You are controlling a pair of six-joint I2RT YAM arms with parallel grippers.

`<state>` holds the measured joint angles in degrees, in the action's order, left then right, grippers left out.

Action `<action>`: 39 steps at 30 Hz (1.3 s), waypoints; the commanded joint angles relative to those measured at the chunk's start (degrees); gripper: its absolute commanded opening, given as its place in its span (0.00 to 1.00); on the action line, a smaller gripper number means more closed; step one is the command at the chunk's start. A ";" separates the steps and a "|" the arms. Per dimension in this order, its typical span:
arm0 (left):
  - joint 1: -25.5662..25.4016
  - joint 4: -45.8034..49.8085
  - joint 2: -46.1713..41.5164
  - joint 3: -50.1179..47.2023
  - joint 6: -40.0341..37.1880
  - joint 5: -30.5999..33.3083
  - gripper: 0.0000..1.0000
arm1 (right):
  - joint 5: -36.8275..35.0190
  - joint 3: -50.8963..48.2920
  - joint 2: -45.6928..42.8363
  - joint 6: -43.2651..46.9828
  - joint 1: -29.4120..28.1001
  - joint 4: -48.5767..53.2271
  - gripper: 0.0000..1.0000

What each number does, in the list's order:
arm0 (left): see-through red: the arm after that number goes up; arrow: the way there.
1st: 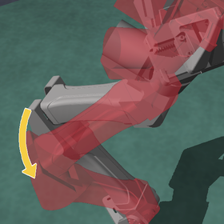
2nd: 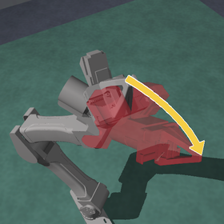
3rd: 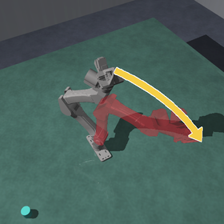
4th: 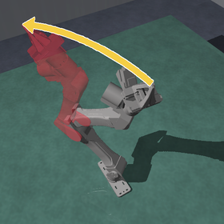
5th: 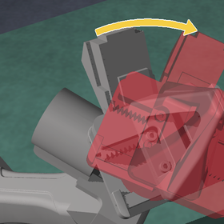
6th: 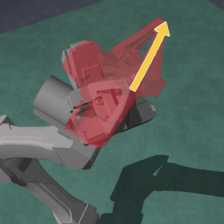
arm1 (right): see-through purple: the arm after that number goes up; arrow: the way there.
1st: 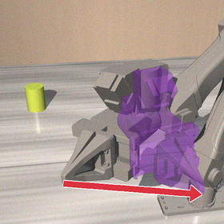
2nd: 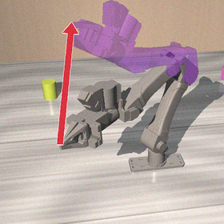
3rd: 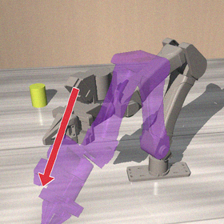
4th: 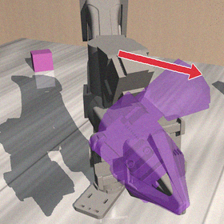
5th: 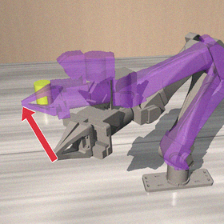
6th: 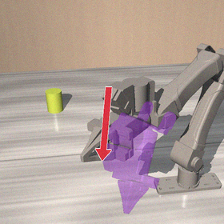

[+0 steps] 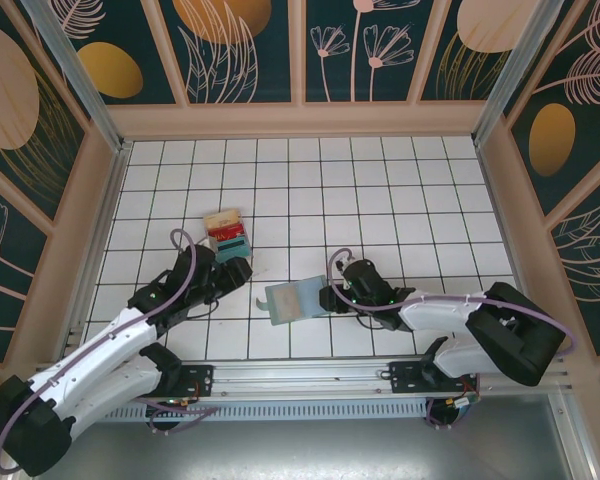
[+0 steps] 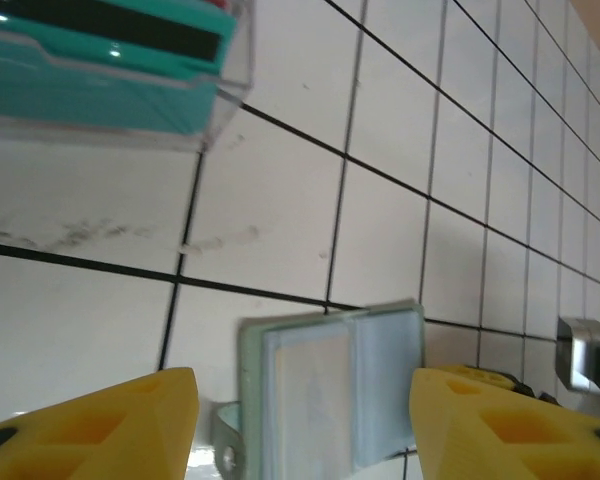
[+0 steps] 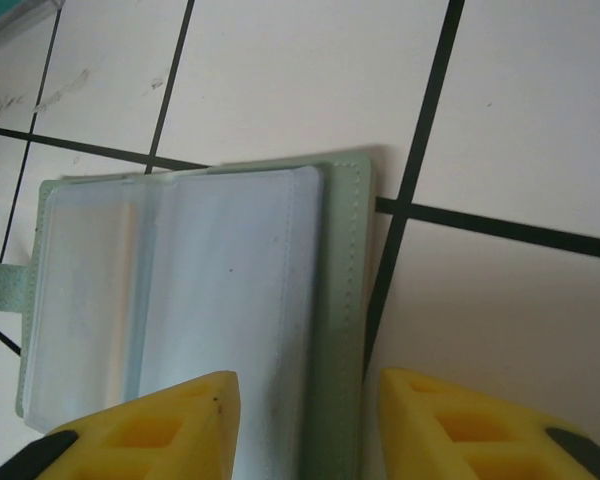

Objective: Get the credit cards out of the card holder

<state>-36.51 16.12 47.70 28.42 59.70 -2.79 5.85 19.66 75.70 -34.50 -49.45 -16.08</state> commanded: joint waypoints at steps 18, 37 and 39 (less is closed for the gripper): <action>-8.82 -13.59 15.36 -0.73 4.83 -4.02 0.41 | -0.92 -0.69 -2.12 -2.73 -3.11 0.24 0.34; -9.80 -15.82 23.75 -1.68 4.76 -6.79 0.40 | -0.66 0.64 0.93 -2.76 -3.12 0.55 0.35; -9.75 -15.77 23.97 -2.08 4.88 -7.03 0.40 | -0.57 0.64 0.93 -2.76 -3.12 0.43 0.35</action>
<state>-46.04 1.48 71.22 27.42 63.75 -8.86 5.80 19.09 75.57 -36.58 -52.18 -16.03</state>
